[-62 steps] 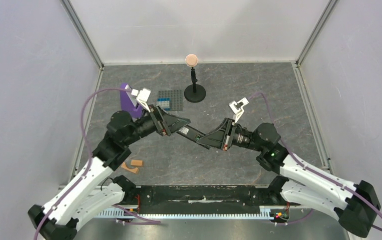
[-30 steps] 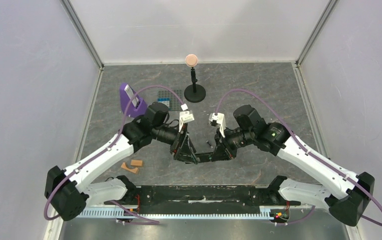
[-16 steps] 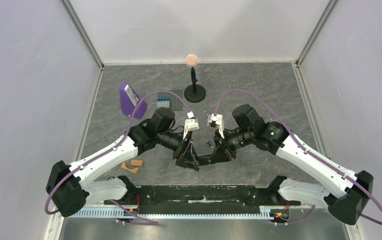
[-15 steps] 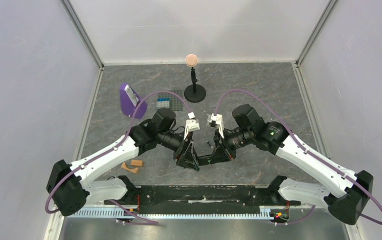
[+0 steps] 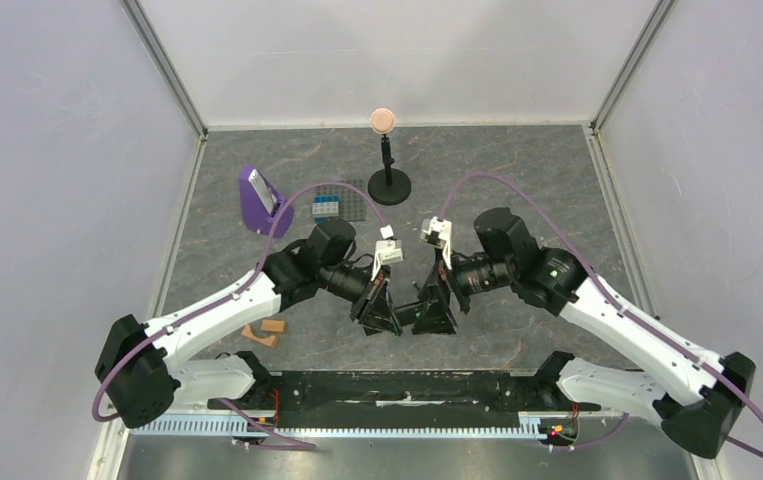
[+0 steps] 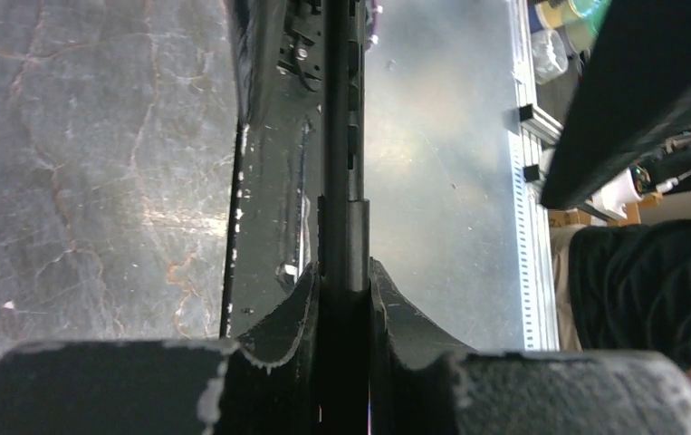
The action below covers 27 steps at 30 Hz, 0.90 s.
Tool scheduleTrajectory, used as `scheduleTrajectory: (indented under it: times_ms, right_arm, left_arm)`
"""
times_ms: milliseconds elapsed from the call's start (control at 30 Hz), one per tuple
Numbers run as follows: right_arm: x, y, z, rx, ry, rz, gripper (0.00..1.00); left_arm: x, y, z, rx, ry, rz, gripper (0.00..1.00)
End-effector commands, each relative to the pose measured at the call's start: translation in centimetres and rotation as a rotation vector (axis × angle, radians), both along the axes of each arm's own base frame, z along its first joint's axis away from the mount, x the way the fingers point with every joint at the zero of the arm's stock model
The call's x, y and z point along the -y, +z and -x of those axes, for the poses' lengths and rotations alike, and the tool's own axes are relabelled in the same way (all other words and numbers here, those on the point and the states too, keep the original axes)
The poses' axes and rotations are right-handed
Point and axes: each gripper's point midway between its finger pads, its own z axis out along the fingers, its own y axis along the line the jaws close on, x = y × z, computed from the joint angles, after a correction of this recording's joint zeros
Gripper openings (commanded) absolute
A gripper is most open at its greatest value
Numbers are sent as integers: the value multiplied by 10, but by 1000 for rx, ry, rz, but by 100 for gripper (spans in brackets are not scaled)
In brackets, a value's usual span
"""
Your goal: Load the batteries into the remote control
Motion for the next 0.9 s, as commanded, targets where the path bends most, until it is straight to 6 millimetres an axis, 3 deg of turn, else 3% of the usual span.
scheduleTrajectory:
  times_ms: [0,133,333,433,567,667,867]
  right_arm:
    - [-4,42,-21,123,-155,-156,98]
    - [5,60,-45,152,-373,-227,98]
    - [22,61,-82,94,-648,-227,98]
    - [33,34,-98,93,-747,-134,94]
    - [37,-16,-107,69,-791,-4,67]
    - [28,-55,-108,33,-753,87,56]
    - [20,-124,-115,80,-712,319,56]
  left_arm:
    - [6,5,-17,20,130,12,2]
    - [5,6,-26,17,249,51,2]
    - [-11,13,-58,37,575,80,2]
    - [-26,13,-73,35,740,96,2]
    - [-53,10,-89,20,957,99,2]
    - [-70,4,-92,2,1055,93,2]
    - [-88,-6,-91,-21,1137,60,2]
